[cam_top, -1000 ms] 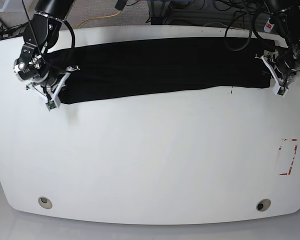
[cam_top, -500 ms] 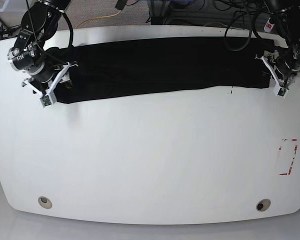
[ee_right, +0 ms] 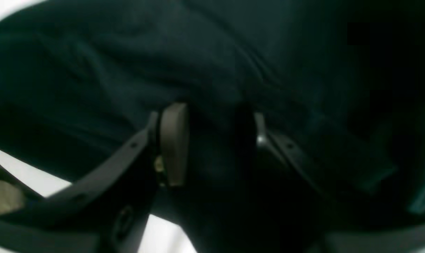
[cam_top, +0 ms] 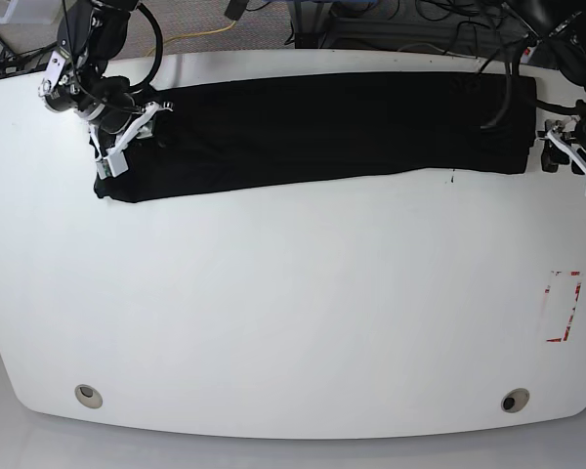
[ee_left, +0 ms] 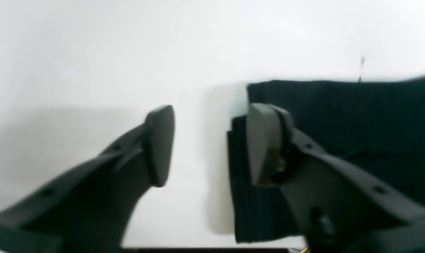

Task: Fold the T-shirt properly
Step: 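Pull the strip ends apart with both grippers to straighten it, then release the left gripper and grasp the strip near its middle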

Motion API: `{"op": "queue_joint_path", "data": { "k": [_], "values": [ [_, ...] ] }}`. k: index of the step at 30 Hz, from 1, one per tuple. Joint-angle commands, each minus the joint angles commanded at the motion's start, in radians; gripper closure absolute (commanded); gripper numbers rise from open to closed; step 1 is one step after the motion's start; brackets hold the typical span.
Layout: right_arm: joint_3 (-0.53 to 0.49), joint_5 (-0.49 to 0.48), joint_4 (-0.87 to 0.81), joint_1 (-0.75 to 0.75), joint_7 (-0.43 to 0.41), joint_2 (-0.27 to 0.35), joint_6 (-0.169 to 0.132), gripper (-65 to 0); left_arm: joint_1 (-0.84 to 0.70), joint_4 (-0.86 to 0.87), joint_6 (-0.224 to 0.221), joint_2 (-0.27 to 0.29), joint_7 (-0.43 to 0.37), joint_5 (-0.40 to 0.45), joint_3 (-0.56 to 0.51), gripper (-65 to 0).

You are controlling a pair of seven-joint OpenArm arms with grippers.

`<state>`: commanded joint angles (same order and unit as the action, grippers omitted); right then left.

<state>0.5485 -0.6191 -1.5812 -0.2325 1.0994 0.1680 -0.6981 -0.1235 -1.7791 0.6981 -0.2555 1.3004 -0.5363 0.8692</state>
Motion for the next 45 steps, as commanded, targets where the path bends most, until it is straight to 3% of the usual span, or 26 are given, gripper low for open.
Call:
{"op": "queue_joint_path", "data": {
  "k": [3, 12, 19, 27, 30, 32, 34, 35, 41, 45],
  "values": [
    [-0.069, 0.0, 0.008, 0.0, -0.014, 0.028, 0.0, -22.5, -0.002, 0.003, 0.0, 0.0, 0.04, -0.043, 0.043, -46.9],
    [-0.092, -0.005, 0.005, -0.006, -0.034, 0.032, 0.0, -22.4, -0.041, 0.224, 0.0, -0.002, 0.048, -0.14, 0.046, -47.2],
    [-0.092, -0.009, 0.005, -0.008, -0.034, 0.032, 0.0, -22.4, -0.046, 0.307, 0.0, 0.0, 0.014, -0.146, 0.043, -47.2],
    [-0.092, -0.009, 0.005, -0.008, -0.034, 0.031, 0.0, -22.4, -0.044, 0.37, 0.0, 0.0, 0.012, -0.147, -0.068, -46.7],
    [-0.092, -0.009, 0.005, -0.006, -0.034, 0.029, 0.0, -22.4, -0.044, 0.371, 0.0, 0.0, 0.017, -0.147, -0.087, -36.3],
    [-0.092, -0.006, 0.005, -0.006, -0.034, 0.029, 0.0, -22.4, -0.044, 0.376, 0.0, 0.005, 0.017, -0.147, -0.084, -19.7],
    [-0.092, -0.003, 0.008, -0.005, -0.034, 0.029, 0.0, -22.4, -0.044, 0.371, 0.0, 0.023, 0.015, -0.147, -0.081, -6.9],
    [-0.092, -0.002, 0.009, -0.005, -0.035, 0.029, 0.0, -22.4, -0.044, 0.368, 0.0, 0.028, 0.015, -0.147, -0.071, -4.3],
    [-0.092, -0.002, 0.012, -0.002, -0.035, 0.029, 0.0, -22.2, -0.046, 0.322, 0.0, 0.034, 0.018, -0.147, -0.029, -4.3],
    [-0.094, -0.002, 0.012, -0.002, -0.035, 0.029, 0.0, -22.2, -0.081, 0.141, 0.0, 0.063, 0.02, -0.147, -0.035, -4.3]
  ]
}}
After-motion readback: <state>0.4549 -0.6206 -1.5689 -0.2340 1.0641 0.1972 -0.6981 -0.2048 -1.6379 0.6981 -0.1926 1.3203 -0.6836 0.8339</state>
